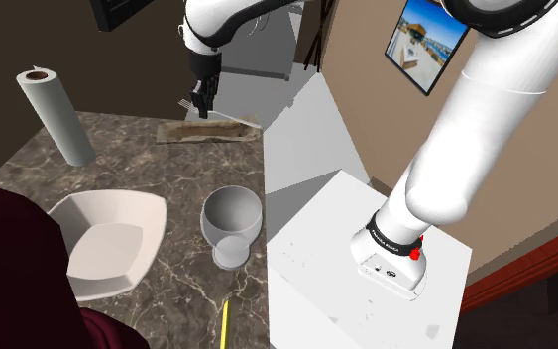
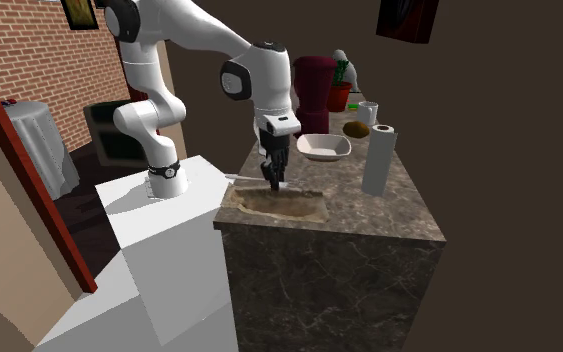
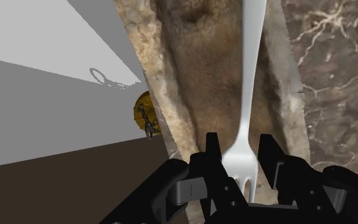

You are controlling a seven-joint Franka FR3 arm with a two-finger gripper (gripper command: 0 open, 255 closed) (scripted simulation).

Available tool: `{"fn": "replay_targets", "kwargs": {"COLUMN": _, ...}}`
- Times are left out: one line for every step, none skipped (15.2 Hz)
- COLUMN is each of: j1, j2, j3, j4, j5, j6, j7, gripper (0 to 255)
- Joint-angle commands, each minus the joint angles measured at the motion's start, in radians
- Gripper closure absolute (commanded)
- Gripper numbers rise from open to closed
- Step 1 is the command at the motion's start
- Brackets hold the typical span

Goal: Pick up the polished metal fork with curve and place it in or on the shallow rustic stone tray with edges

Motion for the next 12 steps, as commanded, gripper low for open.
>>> {"fn": "replay_targets", "kwargs": {"j1": 0.000, "j2": 0.006, "j3": 0.000, "j4": -0.022, "j5": -0.001, "j6": 0.028, "j7": 0.000, "gripper": 255}}
{"fn": "replay_targets", "kwargs": {"j1": 0.000, "j2": 0.011, "j3": 0.000, "j4": -0.028, "j5": -0.001, "j6": 0.040, "j7": 0.000, "gripper": 255}}
{"fn": "replay_targets", "kwargs": {"j1": 0.000, "j2": 0.017, "j3": 0.000, "j4": -0.035, "j5": -0.002, "j6": 0.053, "j7": 0.000, "gripper": 255}}
{"fn": "replay_targets", "kwargs": {"j1": 0.001, "j2": 0.026, "j3": -0.001, "j4": -0.044, "j5": -0.003, "j6": 0.070, "j7": 0.001, "gripper": 255}}
{"fn": "replay_targets", "kwargs": {"j1": 0.001, "j2": 0.025, "j3": -0.001, "j4": -0.044, "j5": -0.003, "j6": 0.070, "j7": 0.001, "gripper": 255}}
{"fn": "replay_targets", "kwargs": {"j1": 0.001, "j2": 0.025, "j3": -0.001, "j4": -0.044, "j5": -0.003, "j6": 0.070, "j7": 0.001, "gripper": 255}}
{"fn": "replay_targets", "kwargs": {"j1": 0.001, "j2": 0.026, "j3": -0.001, "j4": -0.044, "j5": -0.003, "j6": 0.070, "j7": 0.001, "gripper": 255}}
{"fn": "replay_targets", "kwargs": {"j1": 0.001, "j2": 0.026, "j3": -0.001, "j4": -0.044, "j5": -0.003, "j6": 0.070, "j7": 0.001, "gripper": 255}}
{"fn": "replay_targets", "kwargs": {"j1": 0.001, "j2": 0.026, "j3": -0.001, "j4": -0.044, "j5": -0.003, "j6": 0.070, "j7": 0.001, "gripper": 255}}
{"fn": "replay_targets", "kwargs": {"j1": 0.001, "j2": 0.026, "j3": -0.001, "j4": -0.044, "j5": -0.003, "j6": 0.070, "j7": 0.001, "gripper": 255}}
{"fn": "replay_targets", "kwargs": {"j1": 0.001, "j2": 0.026, "j3": -0.001, "j4": -0.044, "j5": -0.003, "j6": 0.070, "j7": 0.001, "gripper": 255}}
{"fn": "replay_targets", "kwargs": {"j1": 0.001, "j2": 0.026, "j3": -0.001, "j4": -0.044, "j5": -0.003, "j6": 0.070, "j7": 0.001, "gripper": 255}}
